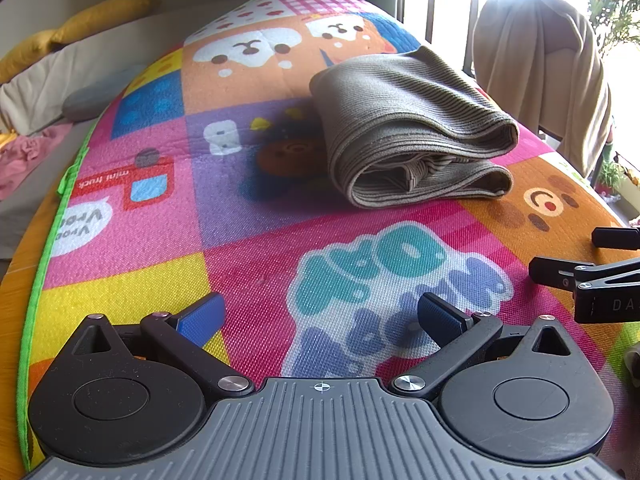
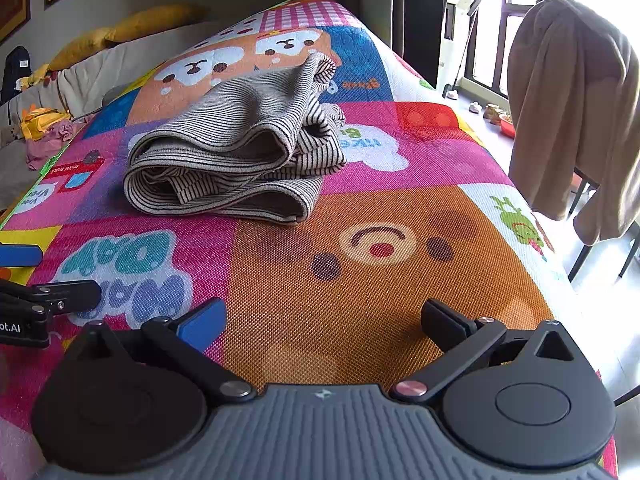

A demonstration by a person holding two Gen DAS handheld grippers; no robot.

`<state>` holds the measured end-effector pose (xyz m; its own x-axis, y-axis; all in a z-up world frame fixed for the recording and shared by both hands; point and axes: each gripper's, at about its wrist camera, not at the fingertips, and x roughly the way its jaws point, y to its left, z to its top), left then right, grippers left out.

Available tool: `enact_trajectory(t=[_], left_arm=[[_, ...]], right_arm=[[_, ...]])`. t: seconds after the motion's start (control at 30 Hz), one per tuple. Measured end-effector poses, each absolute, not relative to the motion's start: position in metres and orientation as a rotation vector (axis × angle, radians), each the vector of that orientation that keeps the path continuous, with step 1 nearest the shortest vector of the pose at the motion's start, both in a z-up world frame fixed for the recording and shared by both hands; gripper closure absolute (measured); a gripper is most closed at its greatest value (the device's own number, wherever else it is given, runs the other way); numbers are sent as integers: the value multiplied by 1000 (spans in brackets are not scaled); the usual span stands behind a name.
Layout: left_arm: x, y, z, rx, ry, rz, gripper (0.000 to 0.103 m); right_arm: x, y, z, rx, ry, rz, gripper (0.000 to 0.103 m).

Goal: Fold clothes

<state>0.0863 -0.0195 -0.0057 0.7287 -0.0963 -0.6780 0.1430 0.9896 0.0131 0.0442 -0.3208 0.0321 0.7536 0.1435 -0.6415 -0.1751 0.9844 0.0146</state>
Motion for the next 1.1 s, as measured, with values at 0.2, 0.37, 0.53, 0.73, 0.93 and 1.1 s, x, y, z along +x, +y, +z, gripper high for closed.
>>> enact_trajectory(t=[0.2, 0.37, 0.53, 0.73, 0.93, 1.1], left_arm=[[87, -19, -6, 67, 744, -132, 0], [87, -19, -6, 67, 745, -132, 0], [86, -20, -6, 67, 747, -131, 0], [87, -21, -6, 68, 747, -133, 0], [86, -21, -6, 67, 749, -135, 0], [87, -20, -6, 66, 748, -137, 0]], right_arm=[[44, -321, 33, -46, 695, 174, 0], [44, -321, 33, -45, 694, 174, 0], [44, -321, 33, -45, 694, 174, 0], [45, -321, 33, -45, 694, 174, 0], [44, -321, 33, -45, 693, 173, 0], [44, -321, 33, -45, 693, 174, 0]])
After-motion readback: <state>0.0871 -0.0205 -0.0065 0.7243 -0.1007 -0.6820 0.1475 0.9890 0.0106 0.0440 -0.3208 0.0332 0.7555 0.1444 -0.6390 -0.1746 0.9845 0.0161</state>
